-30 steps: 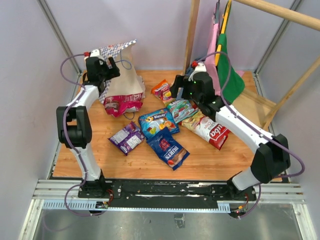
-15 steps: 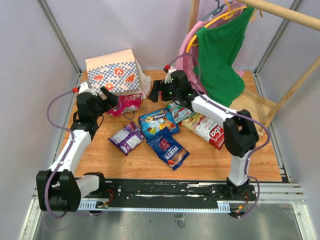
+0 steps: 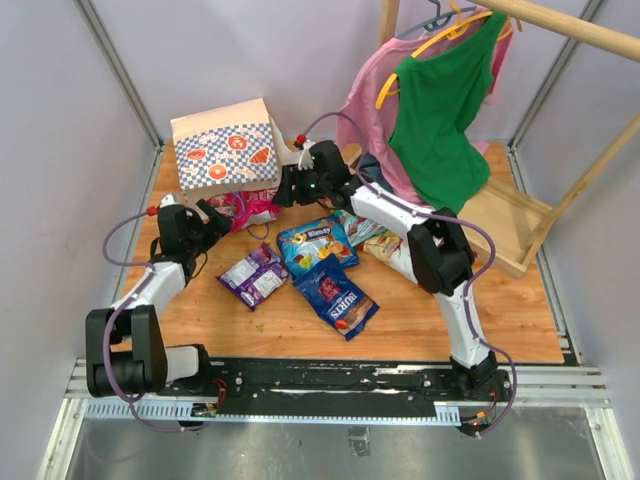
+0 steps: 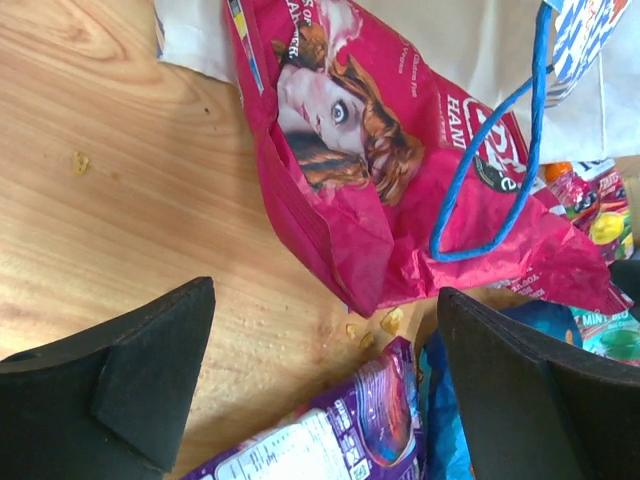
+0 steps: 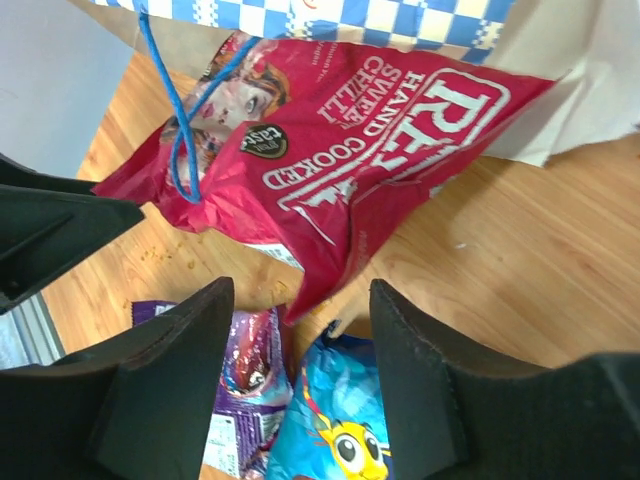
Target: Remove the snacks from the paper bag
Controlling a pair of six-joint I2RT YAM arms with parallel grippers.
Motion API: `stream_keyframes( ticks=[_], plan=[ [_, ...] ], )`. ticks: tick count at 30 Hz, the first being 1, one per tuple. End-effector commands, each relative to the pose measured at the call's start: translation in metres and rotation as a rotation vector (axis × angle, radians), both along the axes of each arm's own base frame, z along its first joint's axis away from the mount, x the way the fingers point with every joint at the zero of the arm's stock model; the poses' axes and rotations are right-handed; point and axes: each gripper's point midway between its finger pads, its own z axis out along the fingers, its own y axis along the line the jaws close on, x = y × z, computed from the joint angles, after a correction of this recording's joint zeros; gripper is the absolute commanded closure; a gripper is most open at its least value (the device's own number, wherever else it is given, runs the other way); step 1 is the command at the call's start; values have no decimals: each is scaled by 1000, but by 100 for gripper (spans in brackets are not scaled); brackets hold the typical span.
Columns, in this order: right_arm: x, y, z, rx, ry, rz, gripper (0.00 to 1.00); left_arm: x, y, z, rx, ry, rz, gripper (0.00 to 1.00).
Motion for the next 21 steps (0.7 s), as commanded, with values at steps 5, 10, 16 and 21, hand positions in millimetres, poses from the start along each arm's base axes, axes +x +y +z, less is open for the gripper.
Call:
stream_keyframes(
  ticks=[5,10,16,21],
  plan=[
    [1,21,-11,-15,35,41,53,19,10,8,-79,-122,14,16],
    [1,23,-21,-34,54,45,58,26,16,14,-87,-150,19,30],
    [2,24,-28,-46,65,39,68,32,22,23,-108,-195,26,42],
    [3,25,-30,-44,72,39,87,34,23,26,-135,-218,16,59]
  ],
)
